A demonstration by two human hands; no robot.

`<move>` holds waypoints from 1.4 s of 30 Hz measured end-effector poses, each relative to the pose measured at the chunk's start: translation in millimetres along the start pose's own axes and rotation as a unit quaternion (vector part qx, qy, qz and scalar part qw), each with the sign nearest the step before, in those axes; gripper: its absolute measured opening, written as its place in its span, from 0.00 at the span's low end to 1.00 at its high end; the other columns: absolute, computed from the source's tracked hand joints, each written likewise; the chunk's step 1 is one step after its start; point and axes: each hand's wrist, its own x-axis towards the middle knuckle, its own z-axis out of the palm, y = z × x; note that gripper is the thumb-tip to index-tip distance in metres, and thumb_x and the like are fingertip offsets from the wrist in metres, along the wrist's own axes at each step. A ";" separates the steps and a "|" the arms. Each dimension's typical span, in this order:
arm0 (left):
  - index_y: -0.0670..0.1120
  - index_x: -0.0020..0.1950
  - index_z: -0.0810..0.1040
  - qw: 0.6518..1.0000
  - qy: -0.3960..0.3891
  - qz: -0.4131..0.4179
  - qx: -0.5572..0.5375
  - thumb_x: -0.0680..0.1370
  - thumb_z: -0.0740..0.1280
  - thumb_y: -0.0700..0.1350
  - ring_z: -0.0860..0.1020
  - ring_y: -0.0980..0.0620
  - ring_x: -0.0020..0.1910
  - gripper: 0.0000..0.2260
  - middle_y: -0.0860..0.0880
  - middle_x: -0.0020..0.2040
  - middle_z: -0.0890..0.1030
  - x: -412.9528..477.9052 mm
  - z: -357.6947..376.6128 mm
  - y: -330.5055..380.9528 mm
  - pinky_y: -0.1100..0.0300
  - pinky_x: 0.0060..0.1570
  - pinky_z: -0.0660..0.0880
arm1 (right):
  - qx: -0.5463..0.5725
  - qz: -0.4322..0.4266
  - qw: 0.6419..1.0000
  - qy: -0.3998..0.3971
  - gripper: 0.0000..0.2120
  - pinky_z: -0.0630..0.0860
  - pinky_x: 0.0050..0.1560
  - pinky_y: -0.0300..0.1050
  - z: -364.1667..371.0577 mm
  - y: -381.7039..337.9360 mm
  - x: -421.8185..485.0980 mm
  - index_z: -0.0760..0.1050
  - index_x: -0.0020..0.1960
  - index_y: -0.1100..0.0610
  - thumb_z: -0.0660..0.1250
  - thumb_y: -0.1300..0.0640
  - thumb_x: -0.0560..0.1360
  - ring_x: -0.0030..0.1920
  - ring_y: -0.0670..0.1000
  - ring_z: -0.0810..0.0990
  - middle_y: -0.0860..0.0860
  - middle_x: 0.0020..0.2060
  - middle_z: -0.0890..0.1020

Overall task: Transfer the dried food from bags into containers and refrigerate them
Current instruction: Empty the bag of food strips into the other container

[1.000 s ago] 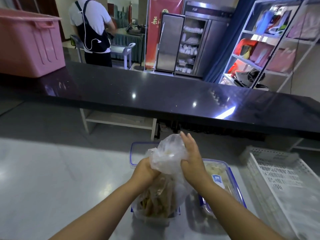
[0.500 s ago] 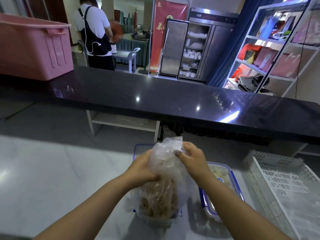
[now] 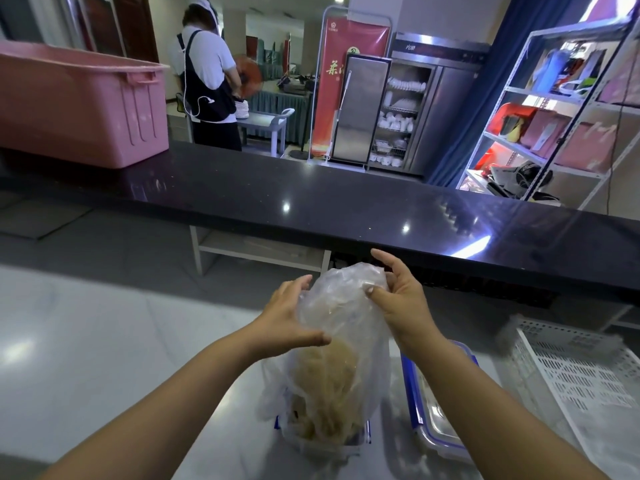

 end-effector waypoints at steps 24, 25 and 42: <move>0.45 0.54 0.76 0.970 0.045 0.016 -0.237 0.72 0.73 0.45 0.79 0.52 0.48 0.13 0.50 0.49 0.80 13.9 -31.6 40.0 0.62 0.48 0.77 | -0.036 0.004 0.996 0.079 0.15 0.79 0.38 0.45 -24.3 -11.2 -4.9 0.79 0.45 0.56 0.63 0.74 0.69 0.43 0.52 0.80 0.52 0.41 0.81; 0.48 0.61 0.73 0.970 -0.005 0.013 -0.241 0.69 0.75 0.50 0.78 0.52 0.53 0.23 0.52 0.55 0.78 11.0 -29.4 35.4 0.58 0.53 0.77 | -0.033 0.007 0.996 0.085 0.13 0.78 0.37 0.45 -22.8 -10.6 -4.7 0.78 0.43 0.57 0.63 0.74 0.70 0.41 0.52 0.79 0.52 0.39 0.81; 0.47 0.50 0.78 0.943 0.055 -0.034 -0.328 0.72 0.69 0.36 0.81 0.48 0.40 0.09 0.45 0.44 0.81 5.5 30.3 36.2 0.55 0.40 0.80 | -0.384 -0.246 0.889 0.039 0.22 0.75 0.56 0.41 -13.9 51.4 -9.2 0.75 0.60 0.53 0.65 0.72 0.71 0.61 0.50 0.72 0.50 0.66 0.70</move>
